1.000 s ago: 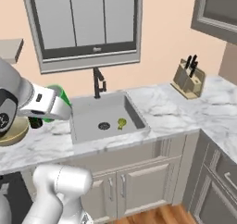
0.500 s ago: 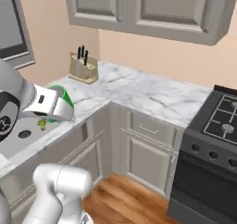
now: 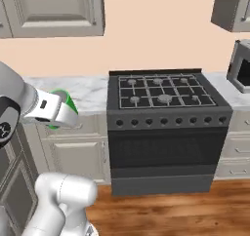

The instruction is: Clear the mugs and bowl far away from the sink.

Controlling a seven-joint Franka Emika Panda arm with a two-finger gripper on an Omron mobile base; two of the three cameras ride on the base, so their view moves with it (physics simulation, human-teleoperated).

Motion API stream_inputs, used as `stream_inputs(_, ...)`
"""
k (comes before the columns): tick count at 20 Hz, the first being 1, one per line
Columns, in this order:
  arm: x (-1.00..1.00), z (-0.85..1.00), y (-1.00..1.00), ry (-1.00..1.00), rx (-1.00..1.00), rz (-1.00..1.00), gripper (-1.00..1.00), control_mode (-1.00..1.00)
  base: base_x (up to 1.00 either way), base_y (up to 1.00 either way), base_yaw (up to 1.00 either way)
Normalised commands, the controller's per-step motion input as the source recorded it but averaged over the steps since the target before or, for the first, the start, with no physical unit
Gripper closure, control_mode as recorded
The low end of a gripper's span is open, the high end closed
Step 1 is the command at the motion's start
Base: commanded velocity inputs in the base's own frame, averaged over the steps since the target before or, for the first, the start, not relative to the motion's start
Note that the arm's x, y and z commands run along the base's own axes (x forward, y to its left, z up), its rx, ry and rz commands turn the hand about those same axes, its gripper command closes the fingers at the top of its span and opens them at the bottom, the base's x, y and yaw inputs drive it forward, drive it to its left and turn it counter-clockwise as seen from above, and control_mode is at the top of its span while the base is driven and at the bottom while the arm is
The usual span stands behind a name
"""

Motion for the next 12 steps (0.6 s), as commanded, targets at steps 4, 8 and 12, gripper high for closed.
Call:
stream_inputs(4,0.00,0.00,0.00,0.00,0.00,0.00,1.00,1.00,0.00,0.00,-1.00)
stream_inputs(8,0.00,0.00,0.00,0.00,0.00,0.00,1.00,1.00,0.00,0.00,-1.00)
stream_inputs(12,0.00,0.00,0.00,0.00,0.00,0.00,1.00,1.00,0.00,0.00,-1.00)
